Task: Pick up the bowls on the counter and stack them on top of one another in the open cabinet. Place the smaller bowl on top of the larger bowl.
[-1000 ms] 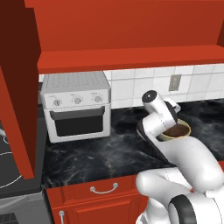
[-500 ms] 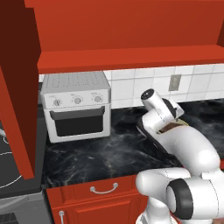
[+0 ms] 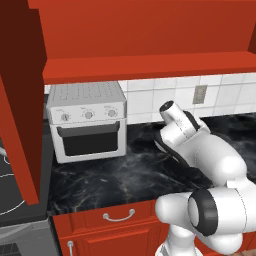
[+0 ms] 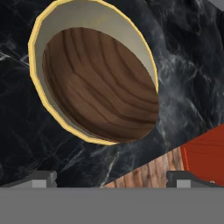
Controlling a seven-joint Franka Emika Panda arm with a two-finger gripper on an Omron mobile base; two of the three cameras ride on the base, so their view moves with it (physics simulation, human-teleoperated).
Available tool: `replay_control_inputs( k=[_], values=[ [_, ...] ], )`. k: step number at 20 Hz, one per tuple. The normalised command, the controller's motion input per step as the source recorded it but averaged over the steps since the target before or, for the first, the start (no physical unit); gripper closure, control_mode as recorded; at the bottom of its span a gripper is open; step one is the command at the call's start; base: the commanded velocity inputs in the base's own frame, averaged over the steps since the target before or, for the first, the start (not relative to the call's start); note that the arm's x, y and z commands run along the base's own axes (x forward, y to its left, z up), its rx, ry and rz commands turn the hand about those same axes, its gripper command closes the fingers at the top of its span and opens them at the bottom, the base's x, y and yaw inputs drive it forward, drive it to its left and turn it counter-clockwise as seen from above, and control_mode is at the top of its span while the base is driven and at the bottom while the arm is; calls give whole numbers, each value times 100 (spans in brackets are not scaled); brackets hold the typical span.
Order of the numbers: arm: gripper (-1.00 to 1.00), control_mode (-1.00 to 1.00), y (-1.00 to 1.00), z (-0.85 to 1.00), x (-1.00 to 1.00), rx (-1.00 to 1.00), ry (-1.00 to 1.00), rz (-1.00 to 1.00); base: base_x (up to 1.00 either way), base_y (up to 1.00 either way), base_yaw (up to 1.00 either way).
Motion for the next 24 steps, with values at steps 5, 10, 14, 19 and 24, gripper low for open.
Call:
replay_control_inputs(
  k=[5, 10, 14, 19, 24],
  values=[
    [-100, -100, -14, -11, -6, 4, 0, -10, 0, 0, 0],
    [-100, -100, -10, -11, -10, 8, -6, -3, 0, 0, 0],
    [-100, -100, -2, -12, -5, 10, -11, 0, 0, 0, 0],
    [-100, -100, -2, -13, -4, 10, -11, 0, 0, 0, 0],
    [-100, -100, -1, -18, 0, 6, -3, 0, 0, 0, 0]
  ],
)
